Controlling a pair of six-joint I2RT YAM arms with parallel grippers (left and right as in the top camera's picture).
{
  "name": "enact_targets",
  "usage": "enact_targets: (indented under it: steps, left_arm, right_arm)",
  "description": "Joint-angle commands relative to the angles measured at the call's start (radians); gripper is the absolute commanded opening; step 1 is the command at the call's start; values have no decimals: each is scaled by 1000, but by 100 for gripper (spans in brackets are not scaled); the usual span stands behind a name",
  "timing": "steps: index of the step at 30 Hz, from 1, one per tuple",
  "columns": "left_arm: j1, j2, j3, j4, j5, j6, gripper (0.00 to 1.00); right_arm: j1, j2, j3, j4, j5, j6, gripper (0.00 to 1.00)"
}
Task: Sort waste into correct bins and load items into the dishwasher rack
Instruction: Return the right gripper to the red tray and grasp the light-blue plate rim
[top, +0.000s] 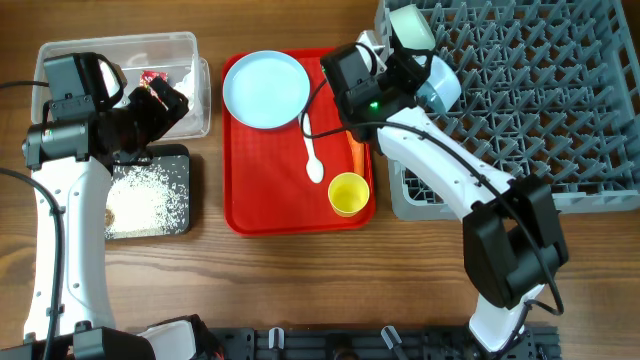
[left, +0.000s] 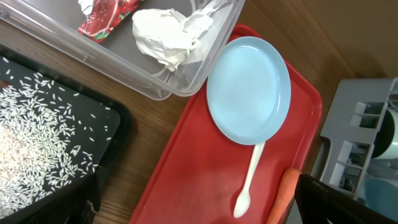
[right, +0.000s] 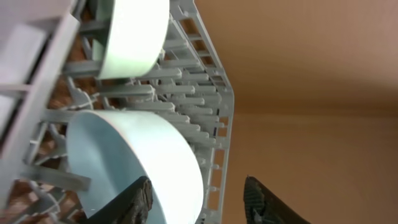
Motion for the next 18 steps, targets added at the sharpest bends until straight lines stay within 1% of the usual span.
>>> enact_targets:
  steps: [1,7,11,15,17,18]
  left_arm:
    - [3,6,6,2,12,-5,100]
    - [3,6,6,2,12,-5,100]
    - [3,6,6,2,12,-5,100]
    - [3,6,6,2,12,-5,100]
    - [3,6,6,2,12,-5,100]
    - [3,6,6,2,12,-5,100]
  right_arm:
    - [26,17,1,15,-15,9,54]
    - [48,17,1,28,-37,8,60]
    - [51,14,5,104,-32,9,68]
    - [54,-18,27,238,-50,13,80]
    - [60,-48,49,269,-105,18,82]
    - [63,-67,59,273,-140,45,82]
